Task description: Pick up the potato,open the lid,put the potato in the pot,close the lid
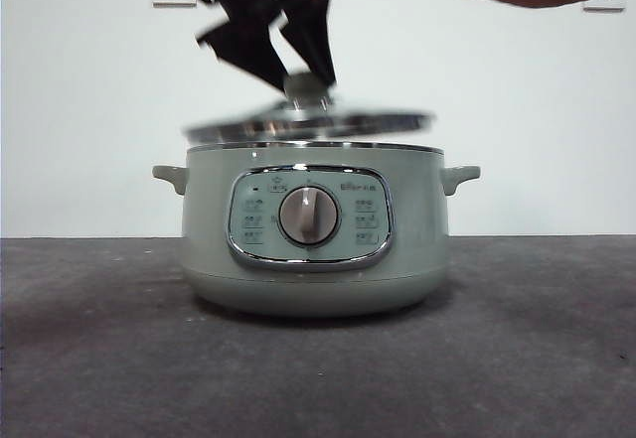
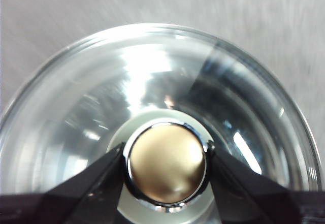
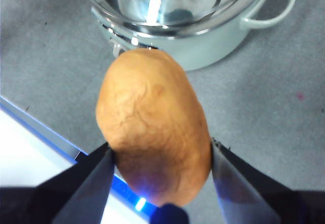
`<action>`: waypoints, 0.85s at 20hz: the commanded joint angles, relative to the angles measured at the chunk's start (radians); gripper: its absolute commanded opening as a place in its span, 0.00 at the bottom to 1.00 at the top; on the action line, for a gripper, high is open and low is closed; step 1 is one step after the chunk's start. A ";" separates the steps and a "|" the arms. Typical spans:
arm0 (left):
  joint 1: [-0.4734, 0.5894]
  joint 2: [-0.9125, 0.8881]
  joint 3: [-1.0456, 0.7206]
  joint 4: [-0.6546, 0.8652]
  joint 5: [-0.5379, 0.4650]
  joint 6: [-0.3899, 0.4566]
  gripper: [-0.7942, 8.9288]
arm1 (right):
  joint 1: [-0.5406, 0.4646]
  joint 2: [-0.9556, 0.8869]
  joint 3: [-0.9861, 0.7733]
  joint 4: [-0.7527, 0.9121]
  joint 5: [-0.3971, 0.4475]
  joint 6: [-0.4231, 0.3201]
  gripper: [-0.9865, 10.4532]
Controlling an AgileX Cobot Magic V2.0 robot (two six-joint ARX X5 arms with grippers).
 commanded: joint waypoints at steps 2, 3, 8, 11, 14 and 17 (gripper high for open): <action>0.050 -0.121 0.011 0.055 -0.048 0.009 0.07 | 0.000 0.109 0.052 0.062 0.004 0.017 0.08; 0.068 -0.142 0.011 0.051 -0.071 0.020 0.07 | 0.000 0.143 0.070 0.083 0.004 0.018 0.08; 0.222 -0.225 0.011 -0.012 -0.159 0.045 0.07 | 0.000 0.370 0.187 0.230 0.004 0.016 0.08; 0.321 -0.225 0.010 -0.056 -0.159 0.019 0.07 | 0.000 0.538 0.283 0.310 0.004 -0.003 0.08; 0.399 -0.221 0.010 -0.077 -0.159 0.020 0.07 | 0.000 0.713 0.387 0.337 0.004 -0.026 0.08; 0.463 -0.221 0.010 -0.079 -0.158 0.020 0.07 | 0.000 0.832 0.452 0.338 0.012 -0.037 0.08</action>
